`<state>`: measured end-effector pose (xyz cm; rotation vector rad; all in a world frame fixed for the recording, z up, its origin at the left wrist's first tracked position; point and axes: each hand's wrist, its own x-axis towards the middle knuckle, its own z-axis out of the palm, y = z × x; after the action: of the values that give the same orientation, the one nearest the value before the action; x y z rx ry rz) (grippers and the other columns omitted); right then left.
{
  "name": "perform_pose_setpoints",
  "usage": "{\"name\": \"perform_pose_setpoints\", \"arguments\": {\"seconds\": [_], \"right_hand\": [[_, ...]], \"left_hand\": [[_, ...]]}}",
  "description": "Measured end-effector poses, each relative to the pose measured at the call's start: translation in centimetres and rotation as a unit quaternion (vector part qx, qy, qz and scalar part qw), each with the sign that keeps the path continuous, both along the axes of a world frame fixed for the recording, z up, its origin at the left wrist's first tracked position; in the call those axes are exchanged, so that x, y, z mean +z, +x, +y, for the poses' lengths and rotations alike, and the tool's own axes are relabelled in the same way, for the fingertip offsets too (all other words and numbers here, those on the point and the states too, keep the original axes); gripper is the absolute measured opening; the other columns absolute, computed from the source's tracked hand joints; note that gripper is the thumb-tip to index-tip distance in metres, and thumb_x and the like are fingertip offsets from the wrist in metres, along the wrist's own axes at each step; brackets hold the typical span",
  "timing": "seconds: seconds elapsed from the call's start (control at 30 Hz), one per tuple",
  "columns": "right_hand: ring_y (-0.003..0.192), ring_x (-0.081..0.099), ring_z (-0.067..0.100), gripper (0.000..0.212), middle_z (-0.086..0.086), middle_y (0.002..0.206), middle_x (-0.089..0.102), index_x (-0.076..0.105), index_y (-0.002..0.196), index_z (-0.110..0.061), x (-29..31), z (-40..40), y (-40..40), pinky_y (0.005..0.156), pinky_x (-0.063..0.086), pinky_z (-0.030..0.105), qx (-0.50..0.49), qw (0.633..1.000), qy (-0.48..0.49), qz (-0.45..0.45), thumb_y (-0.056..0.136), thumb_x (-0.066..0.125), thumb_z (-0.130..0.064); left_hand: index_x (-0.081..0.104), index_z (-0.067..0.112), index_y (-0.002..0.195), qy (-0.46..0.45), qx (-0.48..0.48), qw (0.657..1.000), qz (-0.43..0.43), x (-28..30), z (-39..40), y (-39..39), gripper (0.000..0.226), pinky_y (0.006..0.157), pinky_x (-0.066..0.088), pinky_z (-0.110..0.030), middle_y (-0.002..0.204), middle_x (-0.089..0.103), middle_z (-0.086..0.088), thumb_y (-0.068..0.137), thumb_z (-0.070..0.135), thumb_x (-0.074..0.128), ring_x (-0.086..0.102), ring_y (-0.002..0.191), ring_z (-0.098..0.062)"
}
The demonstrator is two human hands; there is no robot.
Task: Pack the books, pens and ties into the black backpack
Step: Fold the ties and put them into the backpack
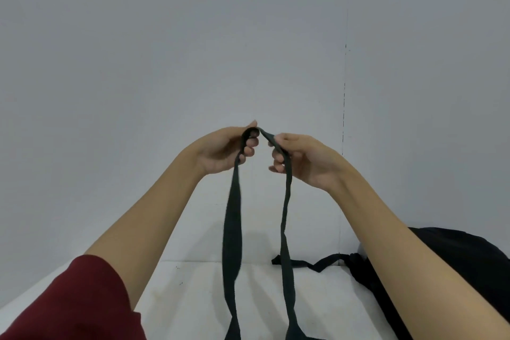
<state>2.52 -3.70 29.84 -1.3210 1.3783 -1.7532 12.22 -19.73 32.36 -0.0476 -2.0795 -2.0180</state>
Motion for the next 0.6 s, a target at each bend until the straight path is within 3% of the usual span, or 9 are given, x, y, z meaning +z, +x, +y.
{"name": "perform_pose_setpoints", "arguments": {"seconds": [0.13, 0.2, 0.3, 0.4, 0.53, 0.6], "right_hand": [[0.066, 0.061, 0.013, 0.011, -0.002, 0.071, 0.064, 0.062, 0.080, -0.011, 0.9, -1.2, 0.3, 0.071, 0.051, 0.027, -0.082, 0.996, -0.031, 0.018, 0.090, 0.060, -0.014], [0.065, 0.059, 0.012, 0.008, -0.003, 0.072, 0.064, 0.062, 0.083, -0.010, 1.0, -1.6, 0.3, 0.067, 0.050, 0.026, -0.127, 0.991, -0.044, 0.013, 0.089, 0.063, -0.015], [0.074, 0.058, 0.016, 0.013, 0.001, 0.077, 0.065, 0.059, 0.077, -0.011, 0.8, -2.2, 0.3, 0.070, 0.049, 0.029, -0.147, 0.988, -0.047, -0.013, 0.089, 0.063, -0.016], [0.082, 0.061, 0.022, 0.015, 0.004, 0.083, 0.066, 0.056, 0.077, -0.012, 0.3, -2.1, 0.3, 0.076, 0.050, 0.033, -0.098, 0.994, -0.036, -0.044, 0.092, 0.057, -0.013], [0.097, 0.067, 0.034, 0.017, 0.015, 0.109, 0.068, 0.054, 0.076, -0.011, -0.2, -1.6, -0.1, 0.087, 0.049, 0.040, -0.042, 0.997, -0.008, -0.064, 0.094, 0.054, -0.013], [0.095, 0.068, 0.033, 0.024, 0.013, 0.102, 0.070, 0.052, 0.070, -0.012, -0.3, -1.4, -0.1, 0.084, 0.050, 0.038, -0.025, 0.998, 0.005, -0.051, 0.093, 0.056, -0.013]], "left_hand": [[0.045, 0.018, 0.068, 0.047, 0.005, 0.998, 0.051, 0.4, 0.8, -0.9, 0.035, 0.055, 0.034, -0.020, 0.059, 0.034, 0.004, 0.090, 0.042, 0.055, 0.035, 0.054, -0.009], [0.049, 0.017, 0.071, 0.025, 0.009, 0.996, 0.082, 0.5, 1.1, -1.1, 0.027, 0.059, 0.031, -0.022, 0.063, 0.039, 0.004, 0.086, 0.034, 0.063, 0.036, 0.058, -0.010], [0.053, 0.013, 0.072, -0.073, -0.014, 0.993, 0.097, 1.4, 1.6, -0.9, 0.019, 0.066, 0.035, -0.023, 0.064, 0.050, 0.004, 0.089, 0.006, 0.054, 0.045, 0.059, -0.010], [0.061, 0.013, 0.086, -0.174, -0.032, 0.982, 0.063, 2.5, 1.8, -0.3, 0.021, 0.077, 0.046, -0.024, 0.076, 0.055, 0.000, 0.089, -0.003, 0.049, 0.056, 0.073, -0.014], [0.064, 0.018, 0.101, -0.302, 0.033, 0.953, 0.011, 3.3, 1.5, -0.3, 0.043, 0.086, 0.048, -0.028, 0.093, 0.064, 0.003, 0.090, -0.011, 0.035, 0.058, 0.090, -0.014], [0.068, 0.022, 0.105, -0.371, 0.094, 0.924, 0.015, 3.7, 1.2, -0.4, 0.049, 0.091, 0.047, -0.027, 0.096, 0.067, 0.005, 0.088, -0.011, 0.034, 0.058, 0.095, -0.013]]}}
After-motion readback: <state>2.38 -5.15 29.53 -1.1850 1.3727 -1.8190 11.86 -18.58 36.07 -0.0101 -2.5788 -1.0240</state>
